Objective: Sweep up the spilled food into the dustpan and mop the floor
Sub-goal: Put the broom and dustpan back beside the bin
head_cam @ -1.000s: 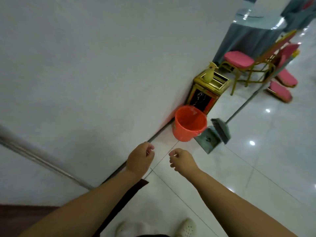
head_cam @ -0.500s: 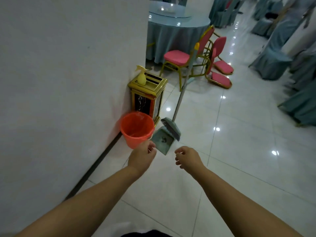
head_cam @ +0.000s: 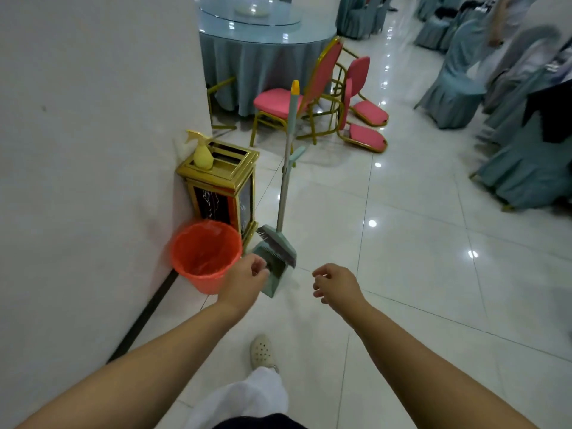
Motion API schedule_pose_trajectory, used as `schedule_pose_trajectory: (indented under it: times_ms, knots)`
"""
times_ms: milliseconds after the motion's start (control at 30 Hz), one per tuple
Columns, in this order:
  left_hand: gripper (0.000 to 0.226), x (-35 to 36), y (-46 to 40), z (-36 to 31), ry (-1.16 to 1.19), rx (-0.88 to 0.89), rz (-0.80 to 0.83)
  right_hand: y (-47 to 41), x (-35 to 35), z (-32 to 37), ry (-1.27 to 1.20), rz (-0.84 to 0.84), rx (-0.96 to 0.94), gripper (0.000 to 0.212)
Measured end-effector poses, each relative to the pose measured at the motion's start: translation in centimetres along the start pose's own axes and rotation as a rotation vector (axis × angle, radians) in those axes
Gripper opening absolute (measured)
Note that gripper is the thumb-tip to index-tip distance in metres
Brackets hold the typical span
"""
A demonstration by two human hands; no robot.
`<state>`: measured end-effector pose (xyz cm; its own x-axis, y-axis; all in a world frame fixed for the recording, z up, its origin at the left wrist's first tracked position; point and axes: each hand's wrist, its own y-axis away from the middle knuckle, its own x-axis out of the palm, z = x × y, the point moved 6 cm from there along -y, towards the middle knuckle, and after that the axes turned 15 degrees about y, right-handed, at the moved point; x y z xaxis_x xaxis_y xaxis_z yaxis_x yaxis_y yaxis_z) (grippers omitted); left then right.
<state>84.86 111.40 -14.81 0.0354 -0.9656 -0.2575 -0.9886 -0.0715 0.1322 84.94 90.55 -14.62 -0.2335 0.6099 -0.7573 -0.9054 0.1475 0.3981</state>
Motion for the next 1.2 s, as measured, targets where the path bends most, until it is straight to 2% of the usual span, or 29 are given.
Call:
schedule_pose_trajectory:
  times_ms: [200,467,833,1000,1200]
  knots:
    - [0.004,3.2,-10.5,-1.9,0.062,-0.059,0.005,-9.5,-4.6,2.0,0.018,-0.003,0.033,0.023]
    - [0.009,2.8,-24.3,-4.3,0.038,-0.052,-0.060,-22.3,-8.5,7.6,0.038,0.013,-0.009,0.021]
    - [0.018,3.6,-33.9,-6.1,0.090,-0.065,-0.168,-33.7,-11.3,10.6,0.094,0.073,-0.049,0.022]
    - [0.029,4.7,-38.7,-8.7,0.122,-0.037,-0.264,-39.7,-12.4,12.0,0.197,0.096,-0.149,0.025]
    - [0.040,6.3,-43.0,-11.6,0.184,-0.042,-0.427,-46.4,-13.7,15.4,0.409,0.075,-0.406,0.032]
